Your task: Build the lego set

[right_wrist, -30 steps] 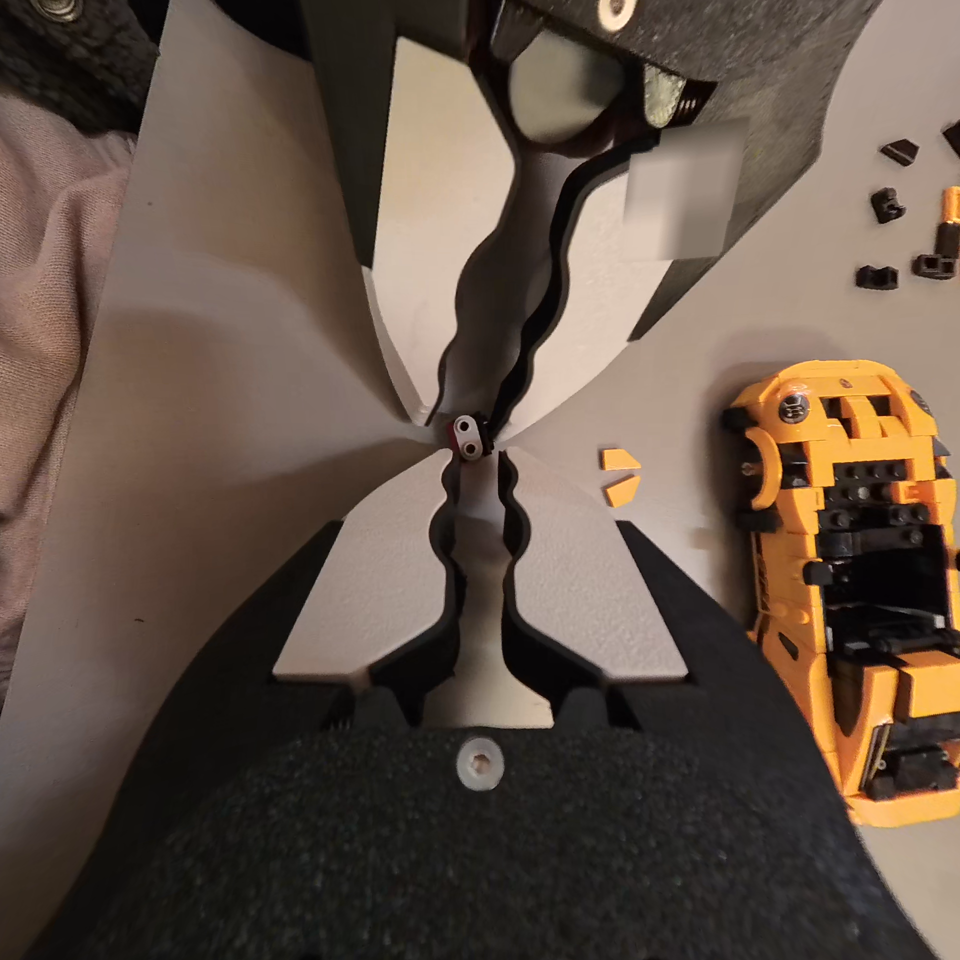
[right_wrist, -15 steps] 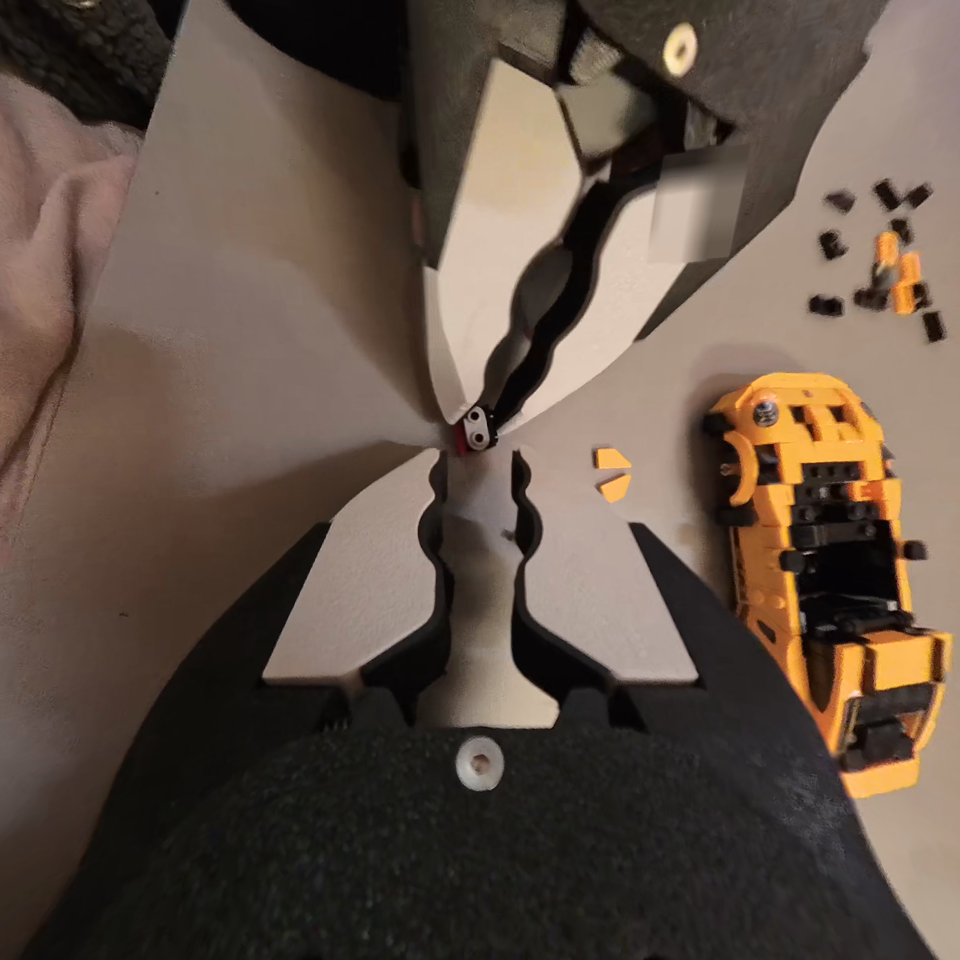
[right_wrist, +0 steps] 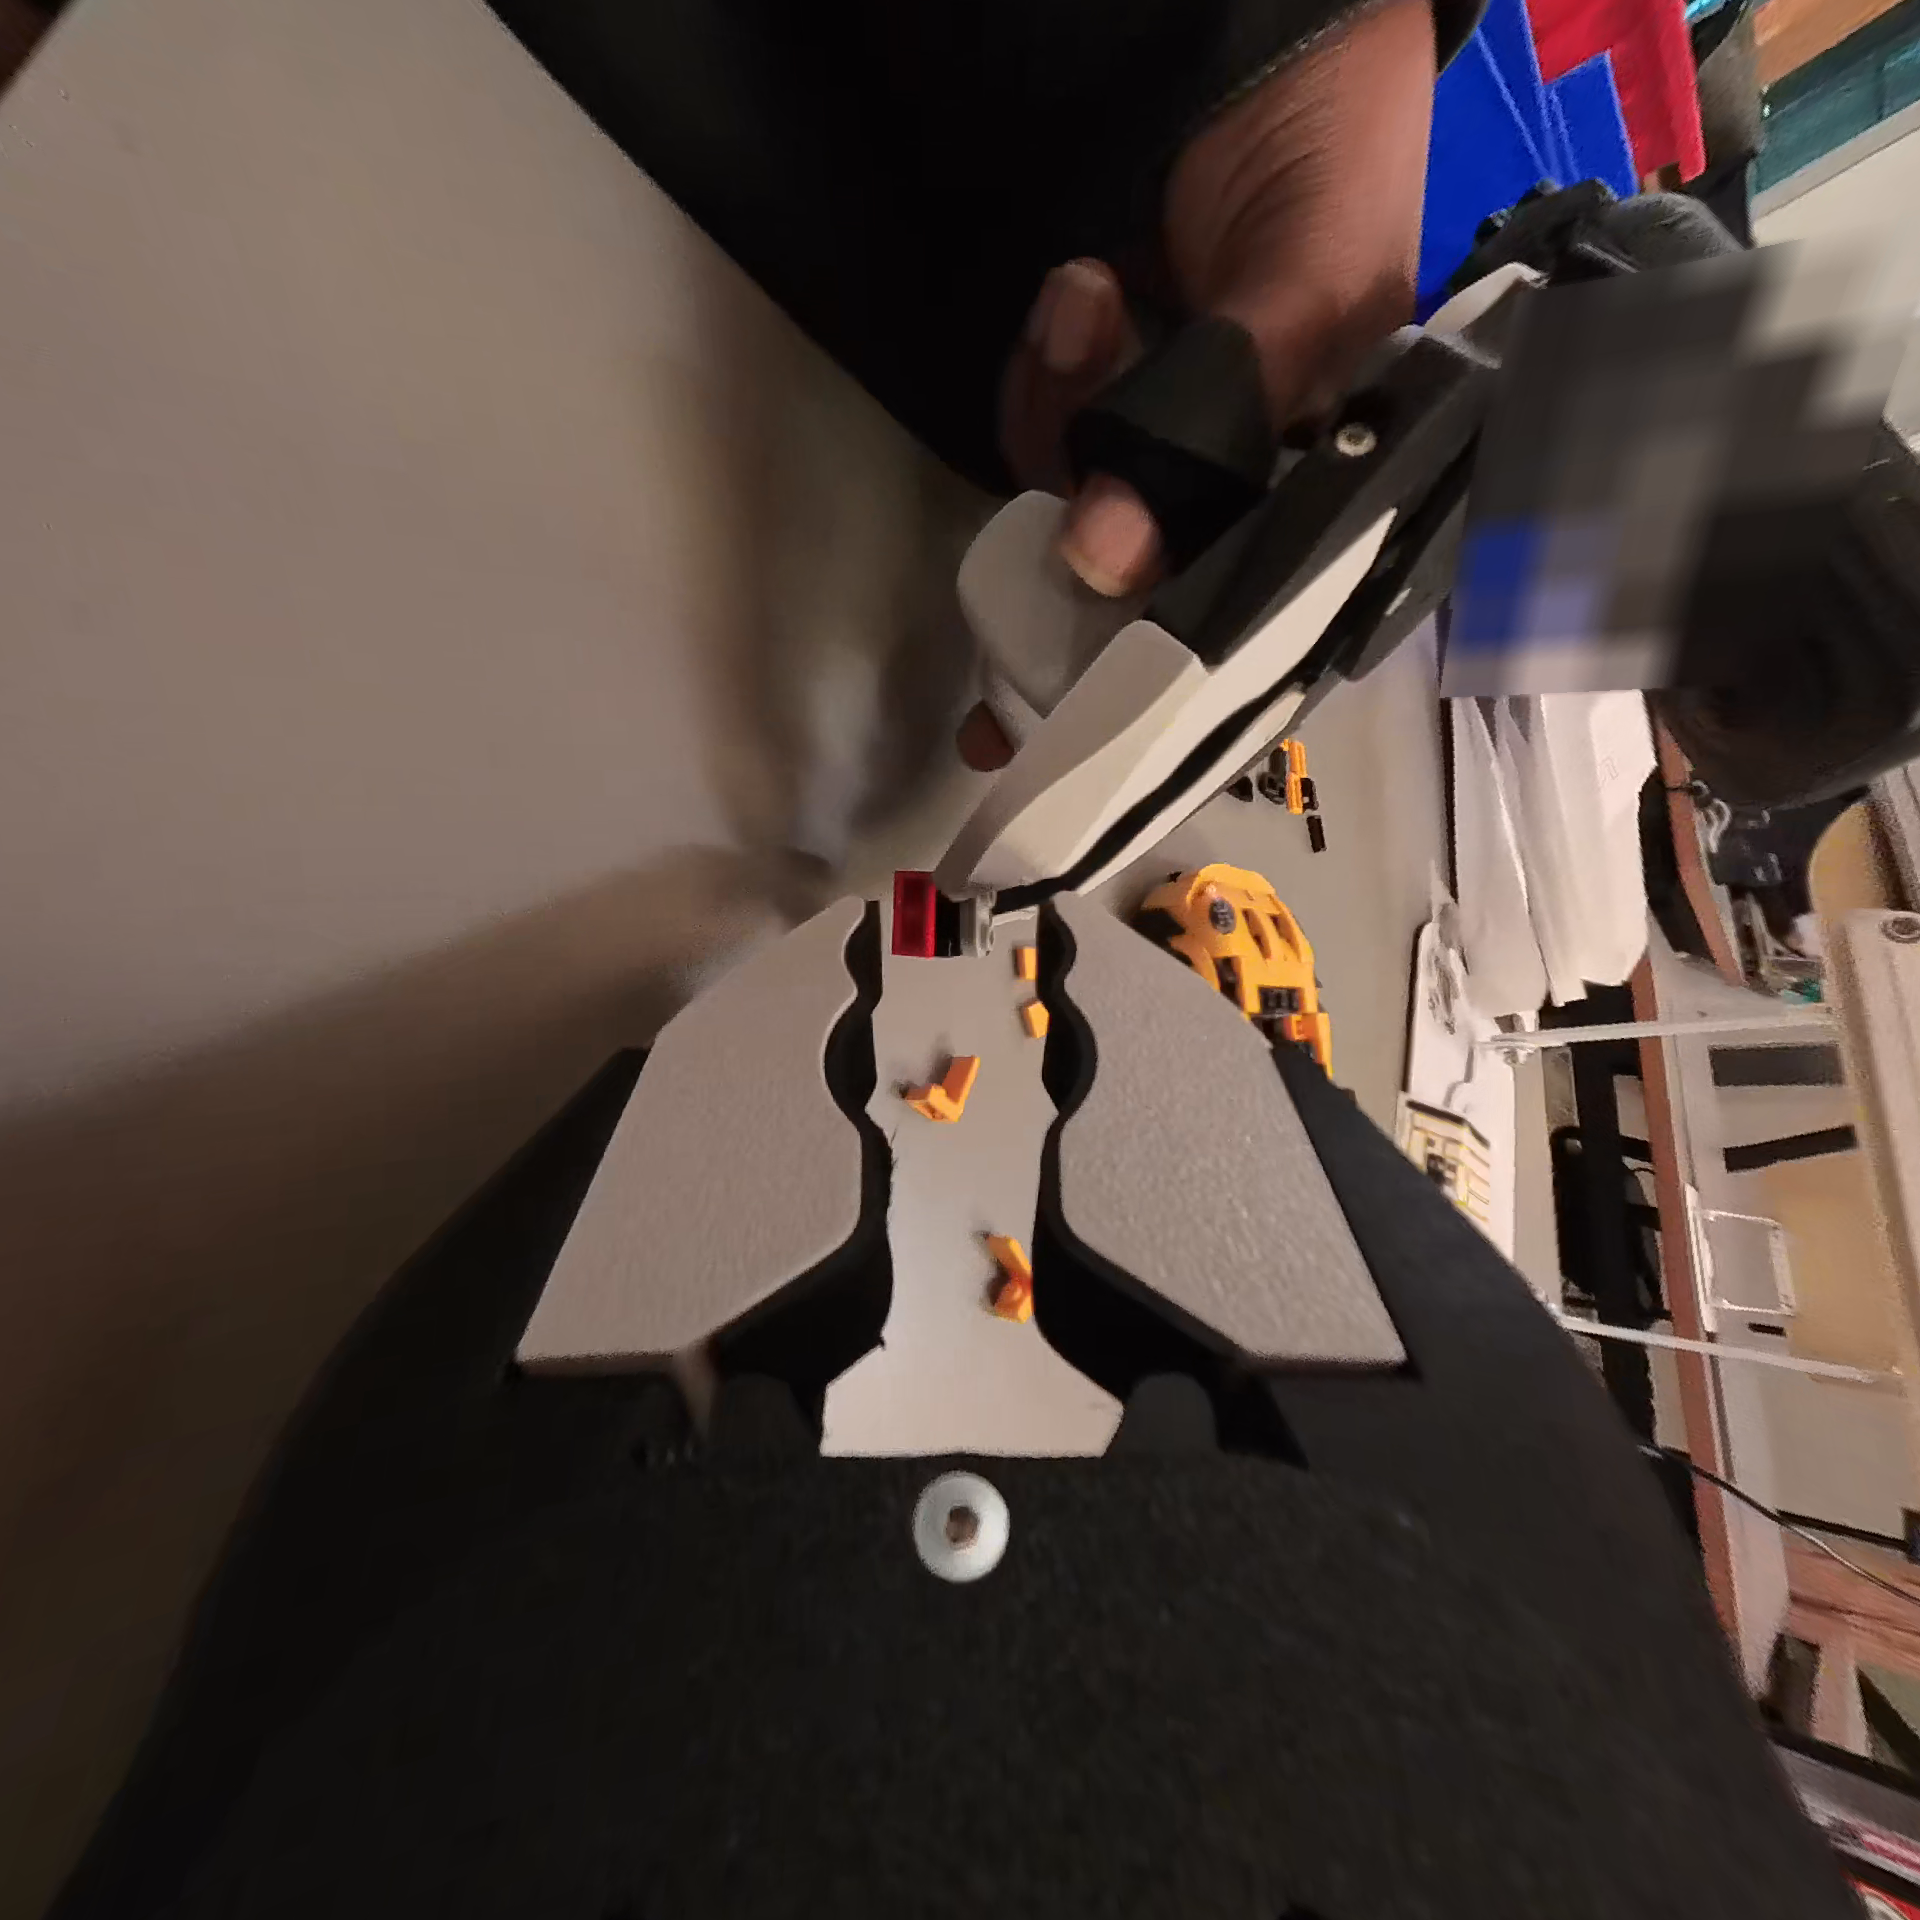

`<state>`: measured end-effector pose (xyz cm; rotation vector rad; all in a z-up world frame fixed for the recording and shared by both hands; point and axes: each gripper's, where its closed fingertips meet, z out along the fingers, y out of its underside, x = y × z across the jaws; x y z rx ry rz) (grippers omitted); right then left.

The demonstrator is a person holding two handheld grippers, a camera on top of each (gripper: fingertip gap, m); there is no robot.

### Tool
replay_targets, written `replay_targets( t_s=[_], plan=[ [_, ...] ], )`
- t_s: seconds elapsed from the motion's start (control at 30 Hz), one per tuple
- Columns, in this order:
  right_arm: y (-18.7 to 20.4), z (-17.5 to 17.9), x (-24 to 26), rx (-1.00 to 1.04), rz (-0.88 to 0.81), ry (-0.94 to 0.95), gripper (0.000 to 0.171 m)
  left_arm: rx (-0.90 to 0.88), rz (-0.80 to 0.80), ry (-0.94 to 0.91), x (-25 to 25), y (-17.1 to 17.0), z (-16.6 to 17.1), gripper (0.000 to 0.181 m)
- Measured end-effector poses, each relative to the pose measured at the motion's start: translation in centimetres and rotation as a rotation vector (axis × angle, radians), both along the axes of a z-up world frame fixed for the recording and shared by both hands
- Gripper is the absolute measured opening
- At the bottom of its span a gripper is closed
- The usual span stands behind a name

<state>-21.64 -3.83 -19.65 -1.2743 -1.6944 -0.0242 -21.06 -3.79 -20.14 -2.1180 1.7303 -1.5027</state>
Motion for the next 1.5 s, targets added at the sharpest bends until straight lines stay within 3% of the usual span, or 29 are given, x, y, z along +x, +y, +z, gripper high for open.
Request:
replay_targets(
  t_s=[0.23,0.93,1.17,1.3,1.5],
  plan=[
    [0.0,-1.9,-0.2,0.062,-0.002,-0.095,0.016,0.043,-0.009,0.062,-0.2,-0.2,-1.4,0.011],
    [-0.2,-2.3,-0.4,0.100,0.041,-0.221,0.011,0.193,-0.073,0.043,-0.5,-0.9,-1.9,0.016],
    [-0.1,-2.2,-0.6,0.033,-0.012,-0.126,0.013,0.291,-0.080,0.030,-0.7,-1.0,-2.0,0.024],
    [-0.4,-1.9,-0.1,-0.038,-0.022,-0.069,0.025,0.360,-0.075,0.026,-0.8,-1.1,-2.3,0.019],
    [-0.2,-1.9,0.5,-0.091,-0.053,-0.035,0.025,0.408,-0.043,0.028,-0.5,-0.6,-2.4,0.018]
  ],
)
